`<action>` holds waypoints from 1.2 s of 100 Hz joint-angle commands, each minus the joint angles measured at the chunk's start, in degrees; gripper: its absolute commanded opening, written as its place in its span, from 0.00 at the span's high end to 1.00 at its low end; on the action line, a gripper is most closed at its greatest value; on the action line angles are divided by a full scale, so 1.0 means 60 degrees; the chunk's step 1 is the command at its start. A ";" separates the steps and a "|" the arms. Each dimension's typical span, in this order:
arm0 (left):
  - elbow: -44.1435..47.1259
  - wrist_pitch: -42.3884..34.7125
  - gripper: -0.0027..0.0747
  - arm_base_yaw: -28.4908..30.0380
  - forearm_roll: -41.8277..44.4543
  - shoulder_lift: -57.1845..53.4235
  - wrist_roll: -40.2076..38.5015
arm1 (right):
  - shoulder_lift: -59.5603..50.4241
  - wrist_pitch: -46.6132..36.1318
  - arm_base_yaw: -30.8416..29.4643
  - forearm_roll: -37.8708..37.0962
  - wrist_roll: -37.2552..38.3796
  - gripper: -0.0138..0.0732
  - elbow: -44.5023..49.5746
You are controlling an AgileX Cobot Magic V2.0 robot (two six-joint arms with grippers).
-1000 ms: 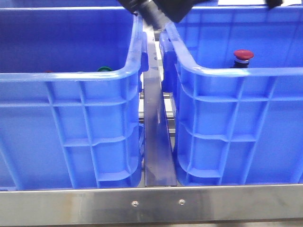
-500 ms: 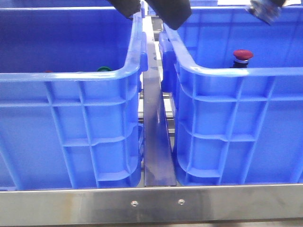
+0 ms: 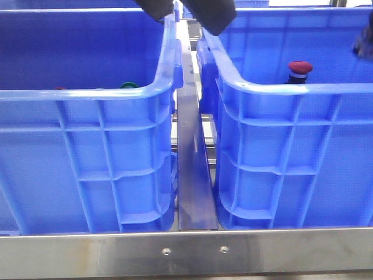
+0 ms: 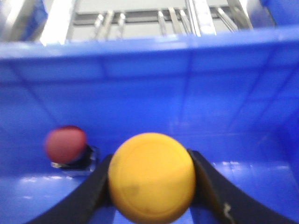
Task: Pick red and yellow buttons and place in box
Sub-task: 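Place the yellow button beside the red one and open the right gripper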
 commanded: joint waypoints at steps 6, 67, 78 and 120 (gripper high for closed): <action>-0.0278 -0.0592 0.19 -0.0086 -0.0073 -0.0363 -0.0034 | 0.0629 -0.0311 -0.0065 -0.0945 -0.0079 0.64 -0.0884; -0.0278 -0.0613 0.19 -0.0086 -0.0073 -0.0363 -0.0034 | 0.3176 -0.1156 -0.0232 -0.1474 -0.0079 0.64 -0.2164; -0.0278 -0.0628 0.19 -0.0086 -0.0073 -0.0363 -0.0034 | 0.3228 -0.1120 -0.0232 -0.1474 -0.0079 0.64 -0.2164; -0.0278 -0.0628 0.19 -0.0086 -0.0073 -0.0363 -0.0034 | 0.3208 -0.1021 -0.0232 -0.1474 -0.0079 0.26 -0.2164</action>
